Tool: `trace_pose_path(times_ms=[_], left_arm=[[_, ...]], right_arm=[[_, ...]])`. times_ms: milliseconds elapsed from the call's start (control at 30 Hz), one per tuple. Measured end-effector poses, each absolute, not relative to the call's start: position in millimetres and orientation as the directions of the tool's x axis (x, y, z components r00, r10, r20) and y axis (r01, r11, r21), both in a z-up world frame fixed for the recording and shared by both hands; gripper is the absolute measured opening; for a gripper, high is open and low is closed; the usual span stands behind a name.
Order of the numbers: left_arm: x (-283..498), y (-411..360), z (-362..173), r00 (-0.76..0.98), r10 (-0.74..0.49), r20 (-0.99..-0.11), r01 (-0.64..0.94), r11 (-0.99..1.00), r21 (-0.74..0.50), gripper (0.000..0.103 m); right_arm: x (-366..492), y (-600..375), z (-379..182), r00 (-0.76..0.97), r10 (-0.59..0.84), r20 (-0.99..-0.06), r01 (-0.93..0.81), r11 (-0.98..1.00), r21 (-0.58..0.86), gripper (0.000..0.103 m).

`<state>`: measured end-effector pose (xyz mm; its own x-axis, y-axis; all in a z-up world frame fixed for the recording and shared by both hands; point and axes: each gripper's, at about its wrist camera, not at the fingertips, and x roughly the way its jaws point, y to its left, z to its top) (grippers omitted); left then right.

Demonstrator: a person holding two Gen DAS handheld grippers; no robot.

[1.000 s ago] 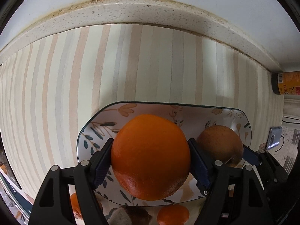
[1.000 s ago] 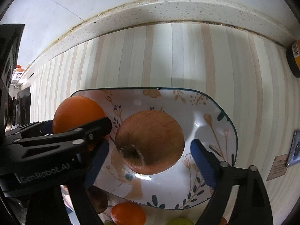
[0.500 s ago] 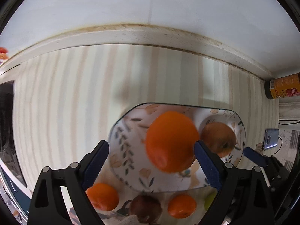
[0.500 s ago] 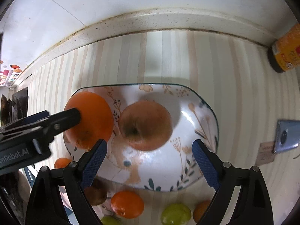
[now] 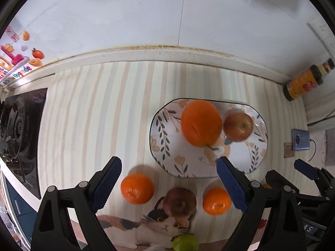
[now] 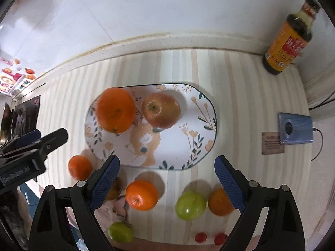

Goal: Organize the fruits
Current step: 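Lift both open tools away from the plate, then grasp the brown apple with the left tool while the right tool grasps a tangerine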

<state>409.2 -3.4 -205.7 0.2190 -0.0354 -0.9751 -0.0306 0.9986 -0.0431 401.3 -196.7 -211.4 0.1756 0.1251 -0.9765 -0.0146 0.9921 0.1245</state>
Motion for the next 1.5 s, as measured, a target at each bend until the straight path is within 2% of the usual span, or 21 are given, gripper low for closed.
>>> trace_pose_path(times_ms=[500, 867, 1033, 1300, 1367, 1433, 1500], left_arm=[[332, -3, -137, 0.353, -0.060, -0.934, -0.005, 0.998, -0.067, 0.093], [293, -1, -110, 0.414, -0.053, -0.909, 0.006, 0.998, -0.056, 0.093], [289, 2, -136, 0.353, -0.066, -0.933, -0.013, 0.997, -0.076, 0.093], [316, -5, -233, 0.153, -0.037, -0.987, -0.004, 0.999, -0.038, 0.093], [323, -6, -254, 0.116, -0.046, -0.992, 0.001, 0.999, -0.046, 0.093], [330, -9, -276, 0.074, -0.038, -0.997, 0.014, 0.999, -0.037, 0.093], [335, -12, -292, 0.050, -0.032, -0.998, 0.039, 0.999, -0.030, 0.093]], right_arm=[[326, -189, -131, 0.302, 0.135, -0.944, -0.031, 0.991, 0.132, 0.094], [288, -200, -101, 0.353, 0.168, -0.920, 0.000, 0.984, 0.179, 0.094], [279, -215, -125, 0.333, 0.209, -0.919, 0.054, 0.969, 0.240, 0.094], [291, -229, -218, 0.193, 0.280, -0.940, 0.144, 0.940, 0.309, 0.093], [295, -228, -236, 0.175, 0.296, -0.939, 0.144, 0.936, 0.322, 0.082], [298, -226, -252, 0.146, 0.312, -0.939, 0.140, 0.933, 0.332, 0.066], [300, -225, -264, 0.124, 0.315, -0.941, 0.140, 0.933, 0.331, 0.066]])
